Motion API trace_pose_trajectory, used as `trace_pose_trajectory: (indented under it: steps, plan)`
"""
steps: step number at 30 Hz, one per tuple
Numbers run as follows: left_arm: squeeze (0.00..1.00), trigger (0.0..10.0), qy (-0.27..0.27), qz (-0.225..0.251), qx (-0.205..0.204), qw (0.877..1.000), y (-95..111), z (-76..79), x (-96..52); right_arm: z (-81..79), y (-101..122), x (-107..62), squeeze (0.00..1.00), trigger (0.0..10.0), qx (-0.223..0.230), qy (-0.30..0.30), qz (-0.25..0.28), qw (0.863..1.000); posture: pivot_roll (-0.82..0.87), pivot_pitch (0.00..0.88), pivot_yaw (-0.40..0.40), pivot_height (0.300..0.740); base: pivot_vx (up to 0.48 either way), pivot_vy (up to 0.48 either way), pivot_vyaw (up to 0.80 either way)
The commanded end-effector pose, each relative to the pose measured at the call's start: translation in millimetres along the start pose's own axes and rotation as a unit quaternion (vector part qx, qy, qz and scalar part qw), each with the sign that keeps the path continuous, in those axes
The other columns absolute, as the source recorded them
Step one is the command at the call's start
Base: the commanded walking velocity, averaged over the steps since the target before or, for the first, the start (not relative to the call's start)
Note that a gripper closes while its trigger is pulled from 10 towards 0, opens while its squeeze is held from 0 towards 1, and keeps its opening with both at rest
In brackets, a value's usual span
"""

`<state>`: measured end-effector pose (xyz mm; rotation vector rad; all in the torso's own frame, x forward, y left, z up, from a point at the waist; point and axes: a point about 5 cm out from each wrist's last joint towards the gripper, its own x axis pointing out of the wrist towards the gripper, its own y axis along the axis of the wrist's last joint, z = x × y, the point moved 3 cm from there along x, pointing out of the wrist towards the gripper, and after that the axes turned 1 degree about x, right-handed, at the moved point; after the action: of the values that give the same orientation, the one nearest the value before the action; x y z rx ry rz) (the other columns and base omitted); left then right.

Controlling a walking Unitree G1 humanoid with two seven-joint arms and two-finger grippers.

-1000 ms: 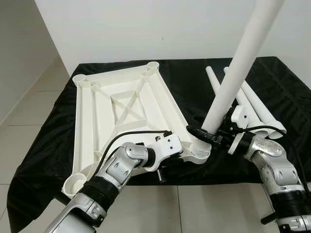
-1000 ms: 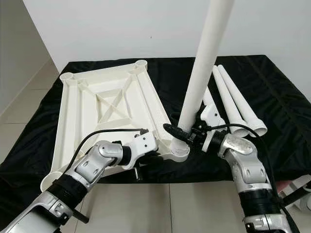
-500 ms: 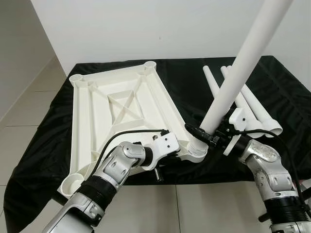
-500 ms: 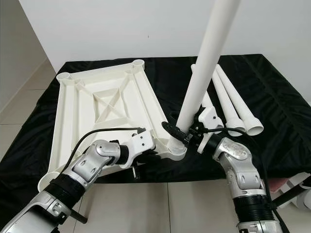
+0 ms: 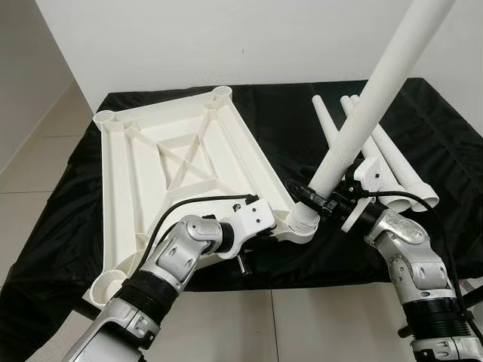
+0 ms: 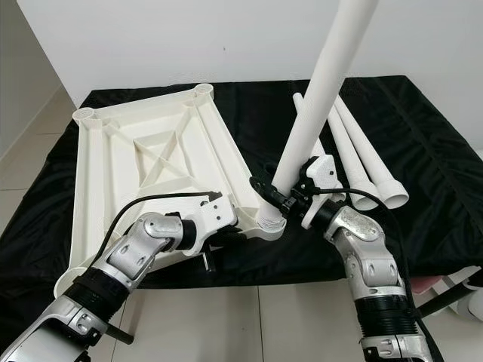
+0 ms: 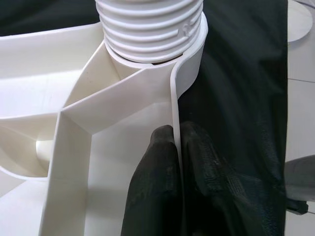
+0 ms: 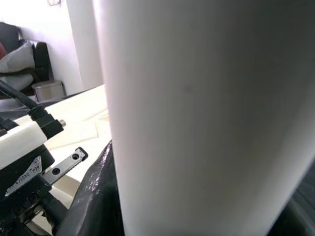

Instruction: Building children table

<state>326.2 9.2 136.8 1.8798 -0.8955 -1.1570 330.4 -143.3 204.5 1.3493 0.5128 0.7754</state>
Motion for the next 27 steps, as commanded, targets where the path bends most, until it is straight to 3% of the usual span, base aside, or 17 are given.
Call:
trace_pose_trajectory:
  steps: [1,7,27]
  plan:
    - [0.0,10.0,0.063,-0.003,0.0,0.998,-2,-13.4,-6.9,-5.3,-33,-2.5,0.0,10.0,0.022,0.0,-0.086,0.996,-0.12,0.129,0.094,0.74,0.0,0.0,0.0]
    - [0.0,10.0,0.069,-0.002,-0.002,0.998,-1,-14.7,-7.0,-7.3,-13,9.5,0.0,10.0,-0.007,0.014,-0.065,0.998,-0.12,0.13,0.085,0.74,0.0,0.0,0.0]
    - [0.0,10.0,0.074,0.001,0.0,0.997,2,-17.7,-7.2,-3.1,-5,21.0,0.0,10.0,-0.017,0.027,-0.083,0.996,-0.12,0.125,0.085,0.74,0.0,0.0,0.0]
